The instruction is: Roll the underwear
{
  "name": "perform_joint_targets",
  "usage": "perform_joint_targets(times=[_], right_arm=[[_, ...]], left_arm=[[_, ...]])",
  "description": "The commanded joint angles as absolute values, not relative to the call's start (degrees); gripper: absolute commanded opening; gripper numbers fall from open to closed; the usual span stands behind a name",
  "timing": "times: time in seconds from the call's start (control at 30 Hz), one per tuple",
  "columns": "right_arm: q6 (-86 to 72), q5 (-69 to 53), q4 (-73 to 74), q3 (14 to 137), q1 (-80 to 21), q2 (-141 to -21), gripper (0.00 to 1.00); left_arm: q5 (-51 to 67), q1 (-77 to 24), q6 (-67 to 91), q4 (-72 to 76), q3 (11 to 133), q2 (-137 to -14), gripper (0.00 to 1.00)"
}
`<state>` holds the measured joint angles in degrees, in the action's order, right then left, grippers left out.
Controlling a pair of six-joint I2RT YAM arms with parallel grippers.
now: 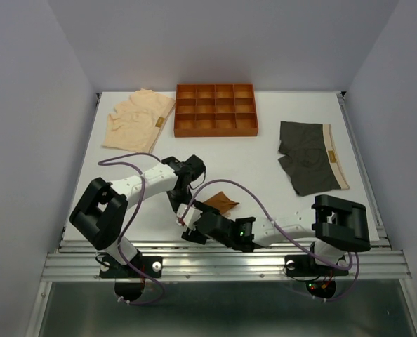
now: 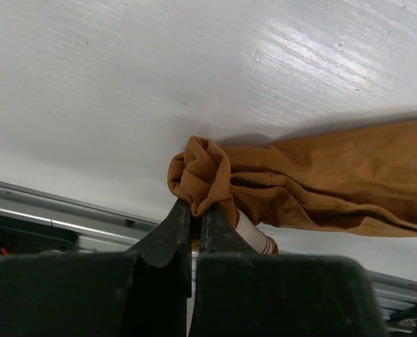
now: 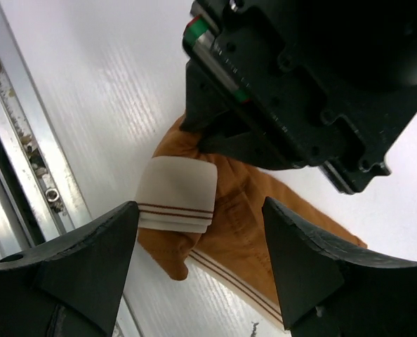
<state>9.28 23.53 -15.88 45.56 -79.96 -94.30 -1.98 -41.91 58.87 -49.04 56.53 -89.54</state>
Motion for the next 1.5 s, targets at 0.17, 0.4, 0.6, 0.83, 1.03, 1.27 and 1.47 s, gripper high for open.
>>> perform_joint_targets(times=[0.17, 0.4, 0.6, 0.83, 1.03, 1.27, 1.47], right_arm=[[12.0, 25.9, -14.3, 51.4, -81.8, -96.9, 0.74], [12.9, 29.3, -10.8, 54.2, -83.8, -101.6, 0.69], [10.9, 33.6, -6.9, 55.1, -84.9, -104.4, 0.43], [4.1, 36.4, -8.1, 51.3, -84.9, -105.0, 0.01], [-5.0, 17.0, -18.4, 44.1, -79.0, -100.5, 0.01], [-10.2, -3.3, -31.8, 34.2, -68.1, -96.9, 0.01], [-14.9, -16.0, -32.7, 33.7, -61.2, -99.8, 0.01]], left_arm=[[-1.8, -41.8, 61.3, -54.2, 59.3, -89.6, 0.00], [-1.4, -41.8, 61.9, -54.2, 59.6, -89.6, 0.00], [-1.3, -41.8, 62.6, -54.3, 59.2, -88.9, 0.00], [-1.7, -41.4, 63.7, -53.5, 58.5, -86.4, 0.27], [-1.1, -38.3, 64.6, -50.2, 53.9, -79.9, 0.46], [-3.2, -34.8, 65.2, -48.3, 52.1, -74.8, 0.51], [-1.1, -34.5, 65.4, -40.2, 48.2, -72.1, 0.51]])
